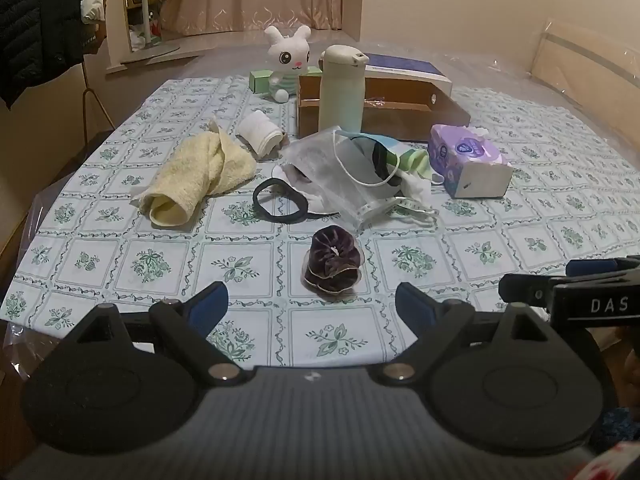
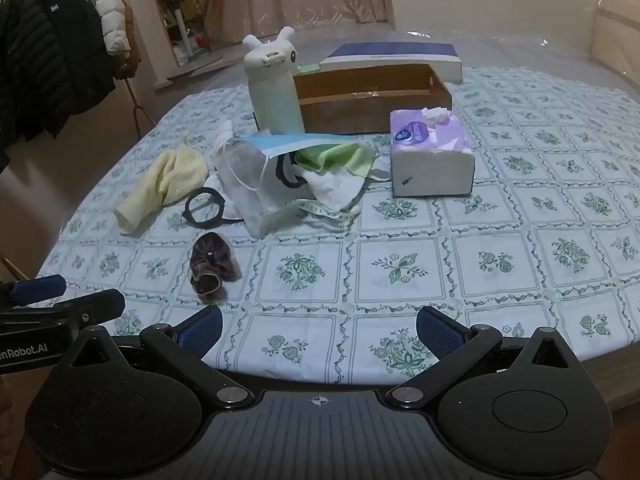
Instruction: Organize soft objects
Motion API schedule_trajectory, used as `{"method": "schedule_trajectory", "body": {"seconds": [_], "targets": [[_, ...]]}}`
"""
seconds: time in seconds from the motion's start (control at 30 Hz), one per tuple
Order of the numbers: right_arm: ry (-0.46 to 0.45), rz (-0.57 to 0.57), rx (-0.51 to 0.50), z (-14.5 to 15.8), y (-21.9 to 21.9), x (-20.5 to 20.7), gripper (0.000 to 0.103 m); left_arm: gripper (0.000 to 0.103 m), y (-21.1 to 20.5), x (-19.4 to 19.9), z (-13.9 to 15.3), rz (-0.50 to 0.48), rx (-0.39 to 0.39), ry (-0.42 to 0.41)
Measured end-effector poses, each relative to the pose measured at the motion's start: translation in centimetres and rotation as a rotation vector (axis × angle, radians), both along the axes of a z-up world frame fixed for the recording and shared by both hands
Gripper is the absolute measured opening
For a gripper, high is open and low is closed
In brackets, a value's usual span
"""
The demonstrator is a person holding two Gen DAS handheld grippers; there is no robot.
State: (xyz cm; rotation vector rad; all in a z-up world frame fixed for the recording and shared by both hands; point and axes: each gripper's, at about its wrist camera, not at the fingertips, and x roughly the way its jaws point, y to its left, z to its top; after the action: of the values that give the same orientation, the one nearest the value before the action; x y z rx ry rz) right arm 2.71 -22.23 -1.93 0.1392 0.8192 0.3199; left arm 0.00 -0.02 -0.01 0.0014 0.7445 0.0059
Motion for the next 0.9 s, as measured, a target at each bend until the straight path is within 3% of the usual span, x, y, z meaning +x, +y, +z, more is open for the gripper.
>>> {"method": "schedule_trajectory", "body": {"seconds": [0.9], "targets": [[-0.001,-0.004,0.000,0.08,0.02,0.00,0.103,0.090,0.05,-0.05,0.18,0.001,-0.010,0.001]]}}
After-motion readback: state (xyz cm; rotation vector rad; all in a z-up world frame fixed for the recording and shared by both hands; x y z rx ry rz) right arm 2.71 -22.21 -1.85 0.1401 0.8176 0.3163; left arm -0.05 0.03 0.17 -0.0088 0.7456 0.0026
